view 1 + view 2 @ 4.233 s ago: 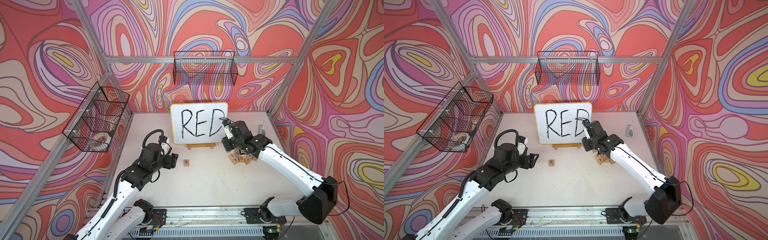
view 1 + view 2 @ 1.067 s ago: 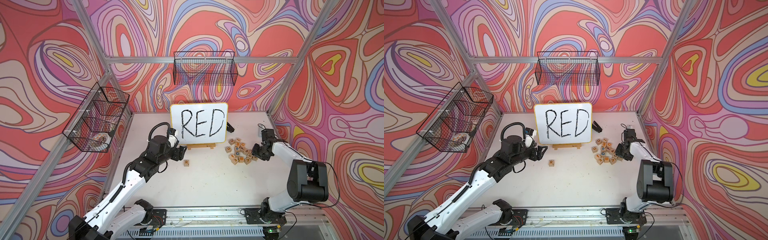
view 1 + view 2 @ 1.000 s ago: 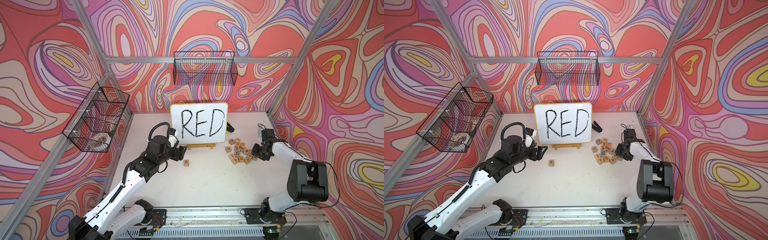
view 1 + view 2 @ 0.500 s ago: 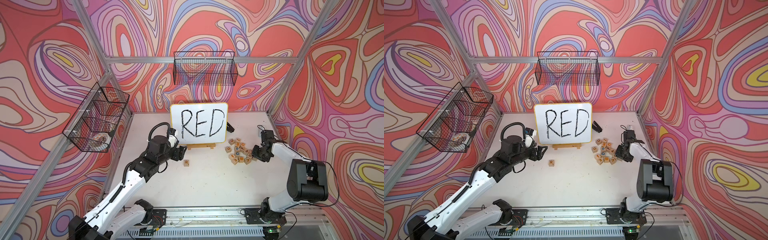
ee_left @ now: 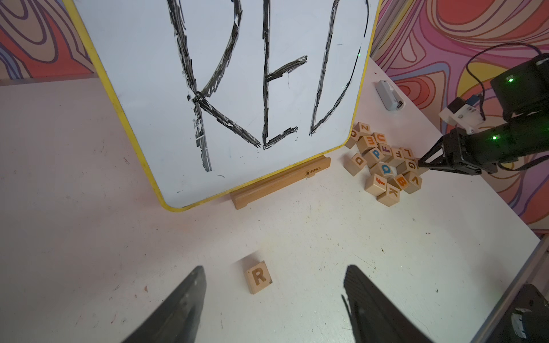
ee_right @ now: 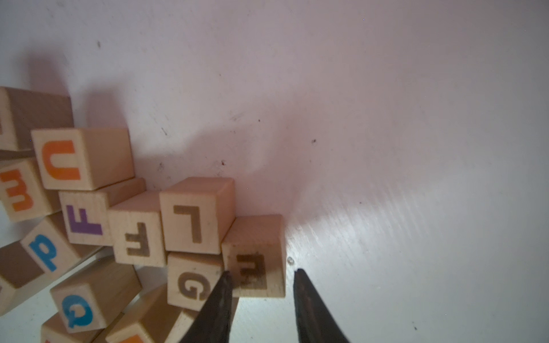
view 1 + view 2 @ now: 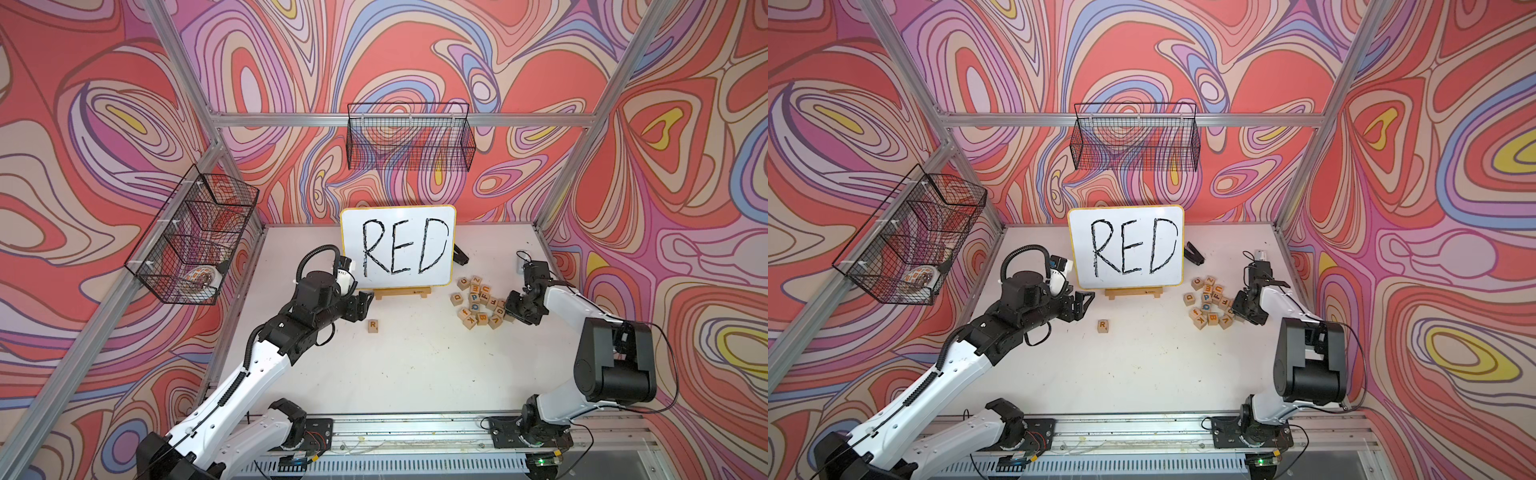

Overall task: Assemble the uppercase word "red" with letter blocks
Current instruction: Pick up the letter block from the center of the board.

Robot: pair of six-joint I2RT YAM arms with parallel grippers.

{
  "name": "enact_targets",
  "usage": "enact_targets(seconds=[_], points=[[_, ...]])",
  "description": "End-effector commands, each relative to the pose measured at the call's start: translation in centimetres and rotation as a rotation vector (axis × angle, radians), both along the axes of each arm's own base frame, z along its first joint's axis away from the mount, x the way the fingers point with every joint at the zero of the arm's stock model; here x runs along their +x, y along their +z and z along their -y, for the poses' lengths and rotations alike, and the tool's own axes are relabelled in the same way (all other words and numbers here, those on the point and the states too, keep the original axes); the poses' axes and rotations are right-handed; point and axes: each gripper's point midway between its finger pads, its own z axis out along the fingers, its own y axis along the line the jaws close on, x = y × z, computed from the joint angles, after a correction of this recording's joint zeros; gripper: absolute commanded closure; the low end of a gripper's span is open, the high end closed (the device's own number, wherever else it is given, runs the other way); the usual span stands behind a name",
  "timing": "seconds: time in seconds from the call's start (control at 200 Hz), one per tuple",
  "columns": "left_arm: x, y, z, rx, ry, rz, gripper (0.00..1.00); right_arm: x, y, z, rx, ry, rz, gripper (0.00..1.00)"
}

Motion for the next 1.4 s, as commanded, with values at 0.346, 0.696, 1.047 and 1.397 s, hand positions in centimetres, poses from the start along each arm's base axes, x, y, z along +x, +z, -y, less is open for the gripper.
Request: enact_targets(seconds=[0.346,0.696,1.047,1.397], points=[[-0.2,0.1,-0.2,0.014,0.0,0.014,0.24,0.5,0.0,-0.6,0.027,0.05,0.034,0.63],[-0.2,0.2,-0.3,0.018,0.005,0.02,0.24,0.0,-0.9,-0.1,0.005,0.028,-0.004,0.63],[-0.2,0.3,-0.3,0.017,0.003,0.022,0.24,-0.9,-0.9,0.7,-0.022,-0.014,-0.009,0.63],[-0.3,0.2,-0.3,0.018,0.003,0.02,0.24,-0.5,-0.6,0.8,-0.023,-0.017,0.007,0.62]])
